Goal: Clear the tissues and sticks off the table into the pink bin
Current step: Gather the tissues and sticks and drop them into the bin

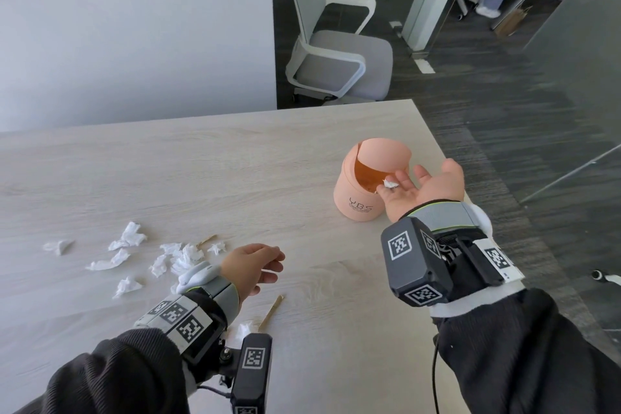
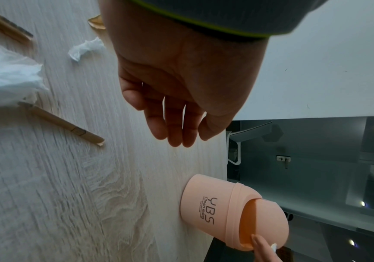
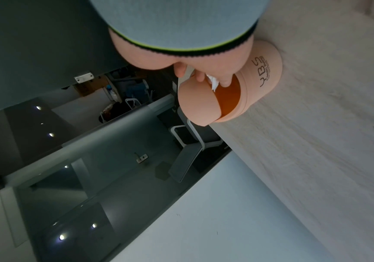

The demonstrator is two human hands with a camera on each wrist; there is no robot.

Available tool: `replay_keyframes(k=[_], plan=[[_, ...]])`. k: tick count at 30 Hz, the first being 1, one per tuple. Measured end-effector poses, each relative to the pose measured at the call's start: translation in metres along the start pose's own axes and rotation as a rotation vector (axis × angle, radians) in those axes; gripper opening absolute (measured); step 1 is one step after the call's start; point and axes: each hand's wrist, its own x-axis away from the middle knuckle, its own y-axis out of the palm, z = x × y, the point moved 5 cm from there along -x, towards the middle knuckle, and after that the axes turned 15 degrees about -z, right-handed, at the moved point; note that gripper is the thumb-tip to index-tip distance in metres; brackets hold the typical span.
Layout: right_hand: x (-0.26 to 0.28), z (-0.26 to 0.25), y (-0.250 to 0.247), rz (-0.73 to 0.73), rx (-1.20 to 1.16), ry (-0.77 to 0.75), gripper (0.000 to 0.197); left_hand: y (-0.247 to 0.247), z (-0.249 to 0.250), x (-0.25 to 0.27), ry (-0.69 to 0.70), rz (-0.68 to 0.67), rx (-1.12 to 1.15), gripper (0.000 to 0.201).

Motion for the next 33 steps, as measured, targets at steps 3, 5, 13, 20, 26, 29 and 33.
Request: replay_keyframes(k=[3, 5, 13, 20, 26, 29, 33], plan=[[0.002, -0.001, -0.002, 0.016, 0.004, -0.031, 0.048, -0.003, -0.001, 0.001, -0.001, 0.007, -0.005, 0.02], [0.004, -0.001, -0.004, 0.019, -0.001, -0.049, 0.047, -0.005, -0.001, 0.003, 0.003, 0.013, -0.014, 0.021], [-0.003, -0.001, -0.006, 0.013, 0.174, -0.051, 0.042, -0.005, 0.001, 0.008, 0.06, 0.013, 0.03, 0.02], [0.005, 0.003, -0.006, 0.002, 0.11, -0.147, 0.022, -0.011, -0.005, 0.008, 0.043, 0.036, 0.032, 0.021], [0.011, 0.01, -0.019, 0.015, 0.202, -0.114, 0.016, -0.022, -0.014, 0.004, -0.023, 0.038, -0.006, 0.021], [0.004, 0.025, -0.034, -0.004, 0.313, -0.064, 0.011, -0.03, -0.018, 0.005, -0.018, 0.082, -0.039, 0.019], [-0.004, 0.057, -0.052, -0.118, 0.846, 0.038, 0.01, -0.051, -0.027, 0.016, 0.04, 0.202, -0.194, 0.01]])
